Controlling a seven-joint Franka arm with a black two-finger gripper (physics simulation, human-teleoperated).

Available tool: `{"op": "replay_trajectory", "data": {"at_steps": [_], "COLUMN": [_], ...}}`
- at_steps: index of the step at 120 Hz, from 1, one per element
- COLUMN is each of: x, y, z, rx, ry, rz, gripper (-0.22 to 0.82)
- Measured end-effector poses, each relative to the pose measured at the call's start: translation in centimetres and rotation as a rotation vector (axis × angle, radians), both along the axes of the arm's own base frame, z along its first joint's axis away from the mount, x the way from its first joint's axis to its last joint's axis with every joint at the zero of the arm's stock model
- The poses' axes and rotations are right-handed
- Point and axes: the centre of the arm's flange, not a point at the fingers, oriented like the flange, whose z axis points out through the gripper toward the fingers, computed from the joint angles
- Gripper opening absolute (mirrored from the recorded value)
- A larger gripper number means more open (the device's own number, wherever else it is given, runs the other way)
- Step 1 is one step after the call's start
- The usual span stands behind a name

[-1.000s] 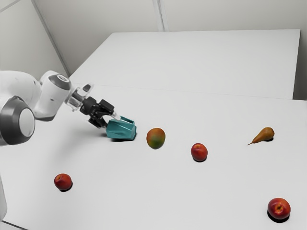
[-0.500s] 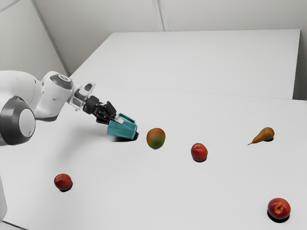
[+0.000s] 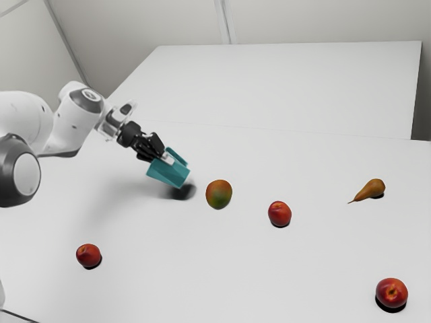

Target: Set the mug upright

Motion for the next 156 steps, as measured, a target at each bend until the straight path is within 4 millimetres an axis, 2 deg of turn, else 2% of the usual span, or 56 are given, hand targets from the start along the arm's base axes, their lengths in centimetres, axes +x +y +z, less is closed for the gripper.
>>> {"op": "replay_trajectory", "data": {"at_steps": [18, 29, 41, 62, 78, 106, 156], "x": [0.0, 0.1, -0.2, -2.1, -2.8, -3.0, -3.3], "y": [-0.8, -2.0, -3.5, -4.8, -5.3, -5.8, -5.2], "z": [0.7, 2.3, 3.0, 2.5, 2.4, 1.8, 0.0], "rx": [0.16, 0.294, 0.413, 0.548, 0.637, 0.767, 0.819], "ry": [-0.012, -0.042, -0.053, -0.032, -0.022, -0.038, -0.045], "rz": [-0.056, -0.106, -0.148, -0.157, -0.144, -0.106, 0.005], "gripper": [-0.16, -0.16, -0.16, -0.17, -0.17, -0.17, -0.17]}}
